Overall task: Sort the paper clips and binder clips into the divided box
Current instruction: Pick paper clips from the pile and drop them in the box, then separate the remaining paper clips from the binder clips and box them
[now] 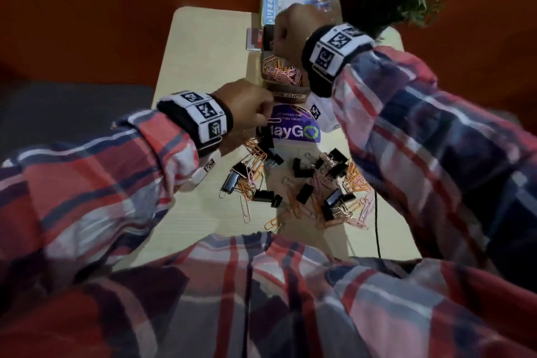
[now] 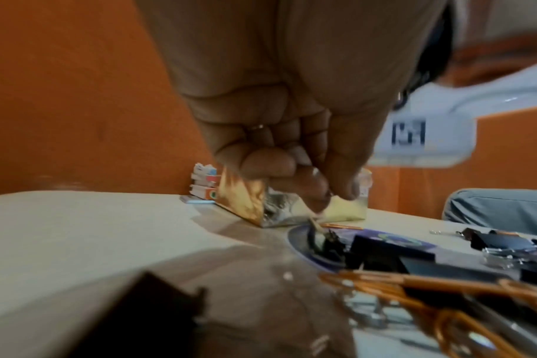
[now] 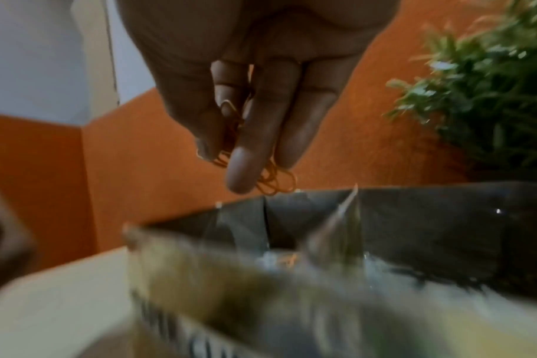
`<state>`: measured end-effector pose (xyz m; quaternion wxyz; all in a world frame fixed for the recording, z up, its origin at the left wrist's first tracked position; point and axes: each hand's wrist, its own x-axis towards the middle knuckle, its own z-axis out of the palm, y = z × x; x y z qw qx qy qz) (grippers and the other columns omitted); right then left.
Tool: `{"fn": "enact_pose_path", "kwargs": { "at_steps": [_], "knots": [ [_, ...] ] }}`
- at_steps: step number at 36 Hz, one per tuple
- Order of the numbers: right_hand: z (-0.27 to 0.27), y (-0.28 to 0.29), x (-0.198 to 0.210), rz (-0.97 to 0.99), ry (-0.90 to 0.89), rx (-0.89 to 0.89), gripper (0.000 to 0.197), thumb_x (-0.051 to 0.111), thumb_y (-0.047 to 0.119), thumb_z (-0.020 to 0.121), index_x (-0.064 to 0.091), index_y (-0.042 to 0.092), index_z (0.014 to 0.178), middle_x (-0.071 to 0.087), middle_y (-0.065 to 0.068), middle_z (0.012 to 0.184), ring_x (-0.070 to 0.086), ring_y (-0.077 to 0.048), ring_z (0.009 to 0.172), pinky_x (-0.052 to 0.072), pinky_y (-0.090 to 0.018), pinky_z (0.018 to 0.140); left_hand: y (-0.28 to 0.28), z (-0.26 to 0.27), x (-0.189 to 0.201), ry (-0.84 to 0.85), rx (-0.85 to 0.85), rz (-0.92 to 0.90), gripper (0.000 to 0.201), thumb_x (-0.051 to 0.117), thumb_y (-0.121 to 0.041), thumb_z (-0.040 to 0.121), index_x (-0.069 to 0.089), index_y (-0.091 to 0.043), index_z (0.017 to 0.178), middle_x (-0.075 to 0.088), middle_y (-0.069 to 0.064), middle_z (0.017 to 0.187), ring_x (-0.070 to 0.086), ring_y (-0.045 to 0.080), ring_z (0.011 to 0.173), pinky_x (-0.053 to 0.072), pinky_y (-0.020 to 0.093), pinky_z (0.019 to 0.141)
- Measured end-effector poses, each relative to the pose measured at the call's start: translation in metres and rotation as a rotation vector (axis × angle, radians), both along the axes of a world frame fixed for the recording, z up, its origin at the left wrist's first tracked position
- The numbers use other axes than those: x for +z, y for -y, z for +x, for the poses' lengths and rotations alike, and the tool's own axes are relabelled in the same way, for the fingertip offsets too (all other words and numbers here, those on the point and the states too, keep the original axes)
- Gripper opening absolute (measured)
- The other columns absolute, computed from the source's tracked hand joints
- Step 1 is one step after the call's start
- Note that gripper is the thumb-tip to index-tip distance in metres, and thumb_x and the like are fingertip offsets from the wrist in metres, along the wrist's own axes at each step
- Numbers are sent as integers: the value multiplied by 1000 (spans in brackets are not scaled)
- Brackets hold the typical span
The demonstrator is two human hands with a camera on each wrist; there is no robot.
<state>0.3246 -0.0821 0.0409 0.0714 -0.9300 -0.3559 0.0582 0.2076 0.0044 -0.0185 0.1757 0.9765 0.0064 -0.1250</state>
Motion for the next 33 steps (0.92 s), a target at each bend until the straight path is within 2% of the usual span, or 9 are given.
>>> {"fn": "enact_pose_path", "kwargs": {
  "at_steps": [4,7,12,15,16,20,22,25,33],
  "knots": [
    [-5,-6,-23,-104,-45,48,14,45,16,88,59,15,90,66,-19,106,58,-33,83,45,-35,72,-9,-14,-2,-126,59,-22,9,65,-15,87,62,-21,93,57,-6,78,53,17,80,38,26,65],
    [-3,-4,-32,-125,-99,28,14,50,20,86,63,14,87,69,-13,103,58,-28,80,47,-34,72,-8,-27,-7,-178,80,-10,11,65,-20,87,64,-23,98,66,0,97,55,17,85,39,27,71],
    [-1,14,-20,-3,-91,-10,18,47,19,86,63,24,81,68,-7,98,61,-30,88,50,-34,80,3,-38,-13,-250,96,-5,50,74,-49,75,56,-21,113,59,-2,101,55,19,91,41,30,71],
    [0,36,-11,122,-29,-75,20,54,25,91,71,14,87,68,-9,91,62,-26,90,49,-36,93,11,-38,-15,-241,35,114,64,78,-54,68,52,-19,116,59,1,104,52,21,87,41,31,70],
    [-2,45,-9,140,-19,-72,23,56,25,92,72,9,86,68,-10,87,62,-26,87,48,-35,93,13,-38,-15,-231,27,139,63,78,-52,70,52,-17,116,59,3,104,52,21,86,41,31,70],
    [-13,65,-20,-117,-106,-20,25,57,28,91,72,9,84,70,-11,84,64,-26,77,45,-25,64,19,-39,-14,-214,46,167,53,75,-38,78,53,-11,117,63,10,105,57,26,87,45,33,70],
    [-20,66,-34,-293,-91,-5,24,56,32,91,73,15,94,70,-7,92,62,-26,79,47,-27,68,19,-39,-13,-226,60,167,53,74,-38,79,53,-10,118,64,11,104,60,28,90,46,33,69],
    [-34,60,-51,-467,0,42,25,53,31,92,67,12,101,58,-7,86,56,-27,76,49,-33,69,18,-39,-11,-223,54,168,45,73,-39,79,57,-13,112,64,8,100,59,27,88,45,31,68],
    [-54,48,-59,-546,106,151,23,46,16,99,65,6,107,54,-8,82,52,-26,75,51,-39,73,9,-48,-8,-202,166,-4,25,77,-31,78,67,-20,98,64,-1,95,55,18,87,39,28,67]
  ]
}}
